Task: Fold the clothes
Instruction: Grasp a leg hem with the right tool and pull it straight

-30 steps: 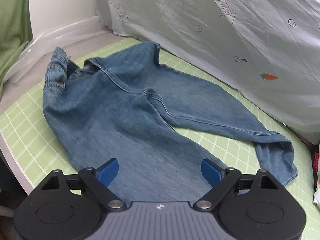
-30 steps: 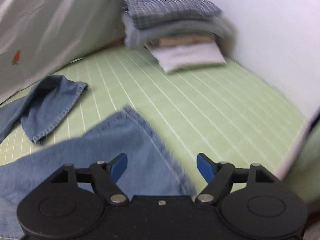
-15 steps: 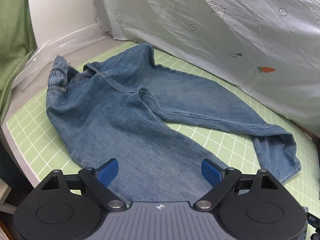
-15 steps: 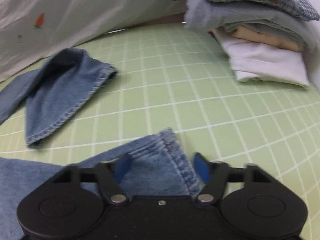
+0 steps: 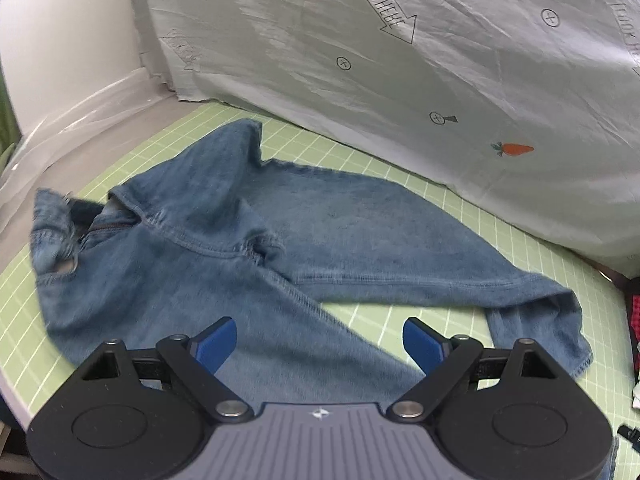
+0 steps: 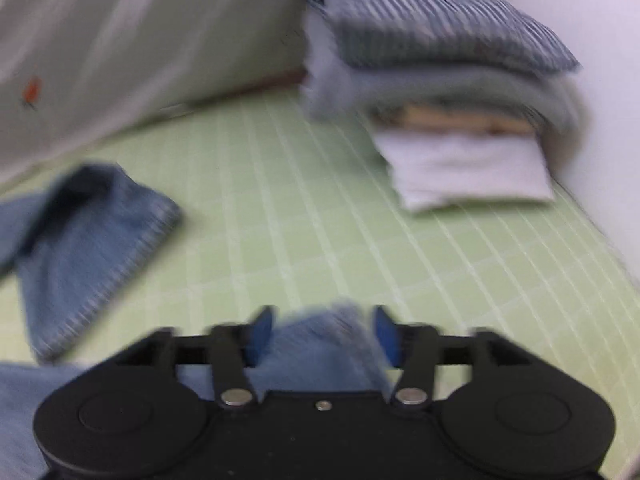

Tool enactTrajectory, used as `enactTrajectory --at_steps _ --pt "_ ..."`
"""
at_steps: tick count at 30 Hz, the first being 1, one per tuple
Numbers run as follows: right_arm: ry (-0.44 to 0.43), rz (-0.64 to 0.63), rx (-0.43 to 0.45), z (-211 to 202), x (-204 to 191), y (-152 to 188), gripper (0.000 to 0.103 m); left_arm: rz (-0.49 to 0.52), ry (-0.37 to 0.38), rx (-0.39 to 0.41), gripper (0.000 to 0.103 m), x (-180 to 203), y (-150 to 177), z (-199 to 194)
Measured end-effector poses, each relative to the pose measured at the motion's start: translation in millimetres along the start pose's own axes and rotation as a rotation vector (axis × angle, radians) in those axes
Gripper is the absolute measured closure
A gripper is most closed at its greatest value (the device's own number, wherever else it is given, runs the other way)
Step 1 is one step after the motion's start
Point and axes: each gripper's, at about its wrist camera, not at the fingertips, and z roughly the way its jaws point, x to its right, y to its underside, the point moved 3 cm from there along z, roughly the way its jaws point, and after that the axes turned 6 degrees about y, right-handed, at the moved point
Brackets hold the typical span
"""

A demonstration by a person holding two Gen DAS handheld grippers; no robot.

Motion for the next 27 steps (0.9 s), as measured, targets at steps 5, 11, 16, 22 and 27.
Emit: enactTrajectory --at_steps 5,11,16,22,27 --pt "-0.064 -0.059 0.023 19 -59 -31 0.021 0.0 0.018 -0.027 0.013 2 -33 41" --pt "-0.117 -0.145 -0.017 67 -121 -66 0.019 0.005 0.008 -0.033 0.012 -3 -56 85" --pt "-0.208 -0.261 -0.042 98 -151 -82 0.031 -0.064 0.004 -0.061 0.012 -17 -54 111" --pt "-0.307 -0.355 -0.002 89 -160 -112 0.1 -0.112 -0.014 -0.063 0.012 -27 -45 114" --pt "-0.307 -0.199 0.28 14 -133 -180 0.1 -0.121 -0.011 -0.046 0.012 -28 -43 104"
